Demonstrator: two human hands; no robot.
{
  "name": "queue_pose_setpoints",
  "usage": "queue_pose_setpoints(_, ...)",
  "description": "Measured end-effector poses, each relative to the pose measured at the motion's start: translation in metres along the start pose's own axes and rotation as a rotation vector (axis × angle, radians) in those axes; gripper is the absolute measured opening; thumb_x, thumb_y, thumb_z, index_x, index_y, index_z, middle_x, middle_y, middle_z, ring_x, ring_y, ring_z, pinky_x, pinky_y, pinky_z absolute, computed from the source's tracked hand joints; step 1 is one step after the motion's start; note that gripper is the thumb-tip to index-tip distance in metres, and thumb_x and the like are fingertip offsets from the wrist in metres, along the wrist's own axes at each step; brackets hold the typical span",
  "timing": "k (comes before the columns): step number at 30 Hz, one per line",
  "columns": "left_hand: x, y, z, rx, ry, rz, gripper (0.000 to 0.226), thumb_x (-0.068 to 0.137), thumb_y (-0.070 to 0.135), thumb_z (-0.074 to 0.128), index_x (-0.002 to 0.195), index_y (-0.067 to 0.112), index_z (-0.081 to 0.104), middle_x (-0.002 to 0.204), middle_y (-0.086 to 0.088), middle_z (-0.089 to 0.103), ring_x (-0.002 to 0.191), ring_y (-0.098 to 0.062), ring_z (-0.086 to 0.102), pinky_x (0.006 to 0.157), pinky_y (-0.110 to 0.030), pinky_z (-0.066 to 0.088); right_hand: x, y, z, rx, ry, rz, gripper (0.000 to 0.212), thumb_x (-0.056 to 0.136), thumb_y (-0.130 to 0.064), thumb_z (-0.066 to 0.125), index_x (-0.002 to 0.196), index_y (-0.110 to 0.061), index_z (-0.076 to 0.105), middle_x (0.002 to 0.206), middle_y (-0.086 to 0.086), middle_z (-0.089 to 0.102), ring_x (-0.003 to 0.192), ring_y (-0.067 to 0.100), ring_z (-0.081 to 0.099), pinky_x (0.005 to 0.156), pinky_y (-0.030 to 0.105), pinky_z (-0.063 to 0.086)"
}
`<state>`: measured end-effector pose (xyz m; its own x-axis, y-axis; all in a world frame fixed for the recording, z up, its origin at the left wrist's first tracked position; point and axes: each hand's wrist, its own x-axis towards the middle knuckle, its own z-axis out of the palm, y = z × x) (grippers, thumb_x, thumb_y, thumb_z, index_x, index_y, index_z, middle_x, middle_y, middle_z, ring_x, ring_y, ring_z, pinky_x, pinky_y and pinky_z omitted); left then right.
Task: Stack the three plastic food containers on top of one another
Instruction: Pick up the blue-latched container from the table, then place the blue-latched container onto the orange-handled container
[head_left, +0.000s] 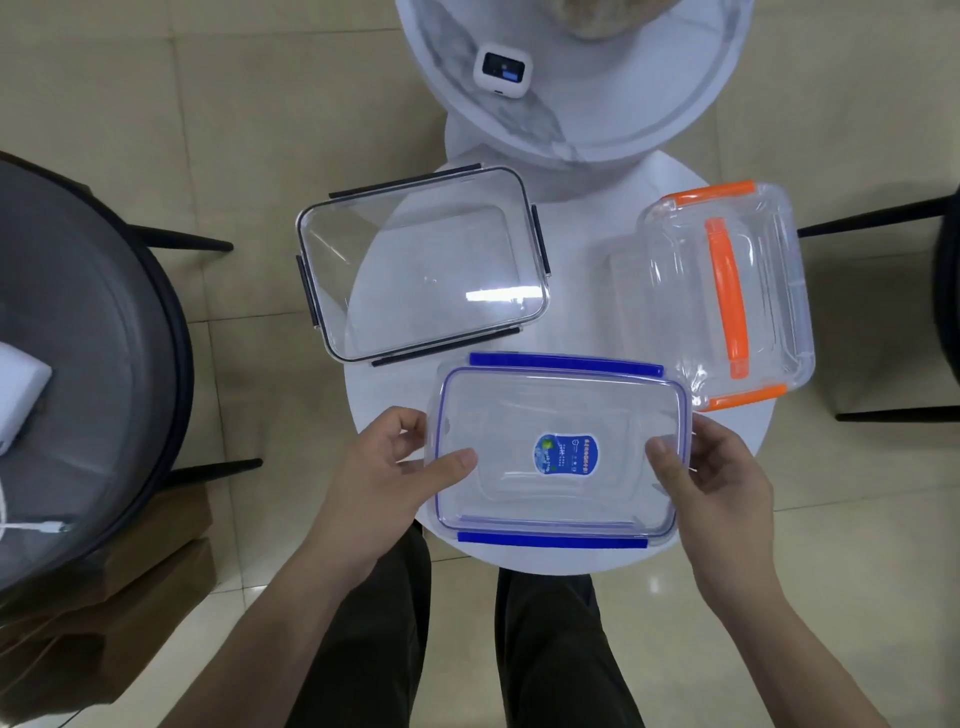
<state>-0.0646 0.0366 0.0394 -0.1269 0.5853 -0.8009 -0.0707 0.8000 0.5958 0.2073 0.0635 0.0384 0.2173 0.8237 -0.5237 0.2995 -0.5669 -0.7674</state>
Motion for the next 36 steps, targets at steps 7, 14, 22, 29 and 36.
queue_pose_setpoints(7,0.003,0.000,0.001,-0.055,0.005,-0.058,0.024,0.083,0.021,0.079,0.101,0.018,0.063,0.099,0.001,0.081,0.087,-0.018,0.079,0.066,-0.030,0.063,-0.001,-0.008,0.018,0.062,-0.062,0.073,0.041,0.085,-0.052,0.057,0.124,-0.039,0.055,0.109,-0.015,0.072,0.099,0.008,0.074,0.067,0.021,0.061)
queue_pose_setpoints(14,0.005,0.007,0.005,-0.092,0.033,-0.060,0.037,0.077,0.037,0.078,0.105,0.026,0.057,0.111,0.002,0.075,0.100,-0.019,0.075,0.074,-0.035,0.065,-0.001,-0.010,0.023,0.025,-0.046,0.034,0.034,0.091,-0.050,0.051,0.124,-0.043,0.053,0.100,-0.021,0.073,0.098,0.016,0.074,0.074,0.026,0.063)
queue_pose_setpoints(22,0.006,0.004,0.010,-0.090,0.011,-0.091,0.072,0.045,0.053,0.080,0.107,0.031,0.051,0.114,0.000,0.074,0.094,-0.022,0.077,0.061,-0.023,0.062,0.001,-0.011,0.025,0.017,-0.046,0.047,0.028,0.092,-0.049,0.049,0.119,-0.047,0.054,0.095,-0.026,0.073,0.096,0.018,0.074,0.075,0.028,0.063)
queue_pose_setpoints(29,0.008,0.007,0.007,-0.084,-0.008,-0.079,0.086,0.043,0.056,0.079,0.121,0.032,0.054,0.117,0.001,0.073,0.097,-0.021,0.076,0.066,-0.027,0.064,0.004,-0.015,0.025,0.011,-0.053,0.064,0.029,0.091,-0.051,0.049,0.119,-0.048,0.054,0.095,-0.028,0.074,0.094,0.011,0.074,0.067,0.024,0.062)
queue_pose_setpoints(36,0.006,0.008,0.005,-0.086,-0.017,-0.042,0.083,0.049,0.055,0.080,0.124,0.028,0.059,0.118,0.002,0.075,0.102,-0.021,0.076,0.081,-0.043,0.065,0.007,-0.019,0.027,0.015,-0.046,0.048,0.036,0.091,-0.050,0.049,0.125,-0.041,0.055,0.096,-0.027,0.073,0.093,0.011,0.075,0.066,0.024,0.062)
